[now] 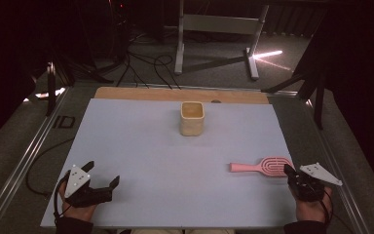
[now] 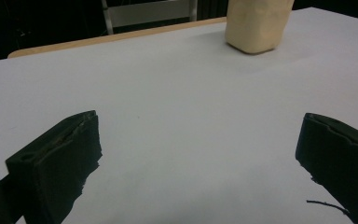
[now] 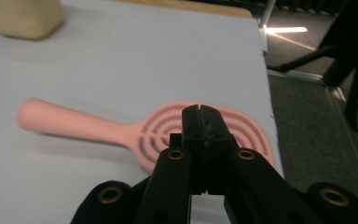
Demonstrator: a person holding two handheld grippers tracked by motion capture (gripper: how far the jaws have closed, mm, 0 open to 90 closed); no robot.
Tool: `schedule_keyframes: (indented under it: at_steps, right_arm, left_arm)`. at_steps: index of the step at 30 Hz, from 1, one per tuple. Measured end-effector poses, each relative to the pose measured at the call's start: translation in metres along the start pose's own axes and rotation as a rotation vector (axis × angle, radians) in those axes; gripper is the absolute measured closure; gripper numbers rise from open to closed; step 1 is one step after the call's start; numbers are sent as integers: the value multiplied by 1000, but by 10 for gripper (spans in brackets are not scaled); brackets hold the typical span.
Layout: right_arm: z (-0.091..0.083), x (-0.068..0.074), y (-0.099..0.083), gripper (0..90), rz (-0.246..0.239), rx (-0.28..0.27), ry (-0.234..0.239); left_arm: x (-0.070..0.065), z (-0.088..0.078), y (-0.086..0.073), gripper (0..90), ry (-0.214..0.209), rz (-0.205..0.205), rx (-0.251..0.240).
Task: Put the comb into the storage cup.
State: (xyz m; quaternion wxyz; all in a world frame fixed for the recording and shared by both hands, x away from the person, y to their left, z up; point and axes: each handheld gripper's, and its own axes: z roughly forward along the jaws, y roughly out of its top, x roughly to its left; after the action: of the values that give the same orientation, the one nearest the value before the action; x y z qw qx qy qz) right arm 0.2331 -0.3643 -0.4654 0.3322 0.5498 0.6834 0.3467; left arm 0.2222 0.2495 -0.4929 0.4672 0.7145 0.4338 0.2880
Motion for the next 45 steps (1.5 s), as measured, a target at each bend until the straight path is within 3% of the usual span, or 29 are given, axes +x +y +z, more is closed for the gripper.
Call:
schedule_keyframes:
  at_steps: [17, 21, 31, 37, 45]
  right_arm:
    - [14, -23, -21, 900, 78, 160, -91]
    - [18, -25, -24, 900, 105, 191, -80]
    - [33, -32, -19, 900, 119, 209, -87]
    - [47, -30, -7, 900, 120, 220, -41]
    - [70, -15, 8, 900, 54, 257, -21]
  left_arm:
    - [1, -1, 0, 7, 10, 1, -3]
    - [1, -2, 0, 7, 14, 1, -4]
    - [2, 0, -2, 8, 29, -17, 4]
    - [1, 1, -4, 8, 39, -24, 12]
    - [1, 1, -4, 9, 38, -24, 8]
